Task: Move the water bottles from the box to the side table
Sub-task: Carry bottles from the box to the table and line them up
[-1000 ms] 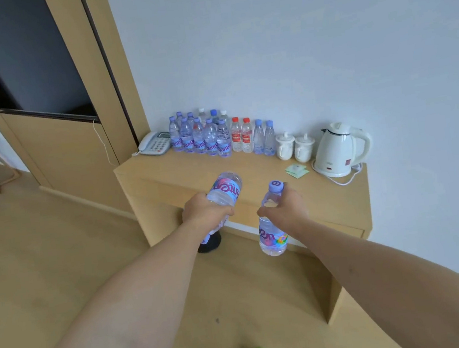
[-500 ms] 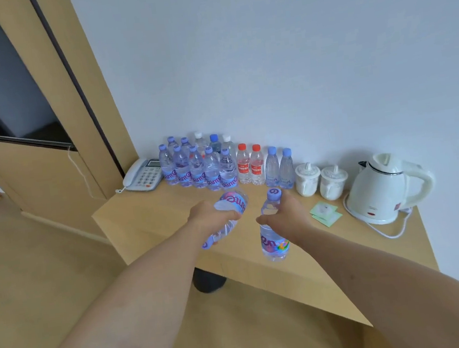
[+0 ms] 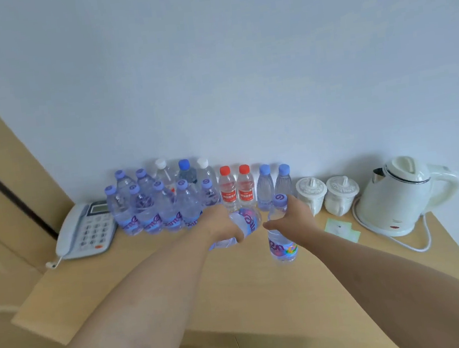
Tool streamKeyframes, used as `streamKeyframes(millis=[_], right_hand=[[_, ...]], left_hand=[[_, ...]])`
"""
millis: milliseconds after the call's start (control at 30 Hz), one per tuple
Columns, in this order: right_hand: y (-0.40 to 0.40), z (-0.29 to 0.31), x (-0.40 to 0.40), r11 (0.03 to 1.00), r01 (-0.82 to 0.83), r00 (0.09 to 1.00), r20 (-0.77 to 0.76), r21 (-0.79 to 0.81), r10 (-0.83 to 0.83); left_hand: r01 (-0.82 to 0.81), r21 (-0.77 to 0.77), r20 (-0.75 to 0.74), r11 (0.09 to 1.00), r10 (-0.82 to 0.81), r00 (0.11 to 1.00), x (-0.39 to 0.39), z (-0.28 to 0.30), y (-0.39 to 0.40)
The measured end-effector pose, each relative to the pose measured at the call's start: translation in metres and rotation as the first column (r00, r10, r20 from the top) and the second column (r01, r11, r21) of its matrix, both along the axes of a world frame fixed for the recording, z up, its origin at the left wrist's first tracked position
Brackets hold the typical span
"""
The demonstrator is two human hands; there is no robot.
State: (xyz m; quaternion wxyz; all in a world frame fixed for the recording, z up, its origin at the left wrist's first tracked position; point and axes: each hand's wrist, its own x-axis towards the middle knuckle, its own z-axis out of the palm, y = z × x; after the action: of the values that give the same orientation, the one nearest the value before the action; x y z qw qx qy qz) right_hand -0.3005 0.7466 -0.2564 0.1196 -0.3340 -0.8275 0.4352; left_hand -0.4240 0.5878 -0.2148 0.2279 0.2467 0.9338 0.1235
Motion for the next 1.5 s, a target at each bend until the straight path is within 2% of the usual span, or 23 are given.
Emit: streamKeyframes(millis=[133,267,400,567,767,1000,1233,1500], right_hand=[[0.012,-0.005,-0.033,0.996,0.079,0.995,0.056,0.039,-0.081],[0.026,-0.007,-0.051,0.989,0.074,0.978,0.186,0.127,-0.097],[0.044,-0.010,-0.074,0.988,-0.005,0.965,0.260,0.156,-0.036],[0.055,-0.015,-0.098,0.993,-0.022,0.971,0.239,0.115,-0.007],[0.055,-0.018,-0.118,0.994,-0.037,0.988,0.151,0.100,0.021],[0.051,-0.022,-0.128,0.997,0.019,0.995,0.096,0.075,-0.026],[0.052,-0.015,-0.129,0.995,-0.033,0.990,0.137,0.094,0.020],[0.057,-0.003,-0.121,0.981,-0.171,0.966,0.212,0.091,0.149]], left_hand=[[0.310,-0.153,-0.164,0.938,-0.333,0.928,-0.041,0.013,0.027],[0.443,-0.279,-0.222,0.852,-0.506,0.833,-0.061,0.020,0.050],[0.497,-0.407,-0.245,0.766,-0.615,0.749,-0.076,0.019,0.070],[0.524,-0.368,-0.249,0.768,-0.624,0.740,-0.090,0.010,0.084],[0.519,-0.321,-0.210,0.792,-0.594,0.777,-0.099,-0.001,0.090],[0.501,-0.135,-0.143,0.855,-0.517,0.844,-0.115,-0.004,0.093],[0.415,-0.060,-0.142,0.908,-0.419,0.897,-0.118,-0.006,0.097],[0.421,-0.058,-0.159,0.905,-0.424,0.891,-0.116,-0.009,0.100]])
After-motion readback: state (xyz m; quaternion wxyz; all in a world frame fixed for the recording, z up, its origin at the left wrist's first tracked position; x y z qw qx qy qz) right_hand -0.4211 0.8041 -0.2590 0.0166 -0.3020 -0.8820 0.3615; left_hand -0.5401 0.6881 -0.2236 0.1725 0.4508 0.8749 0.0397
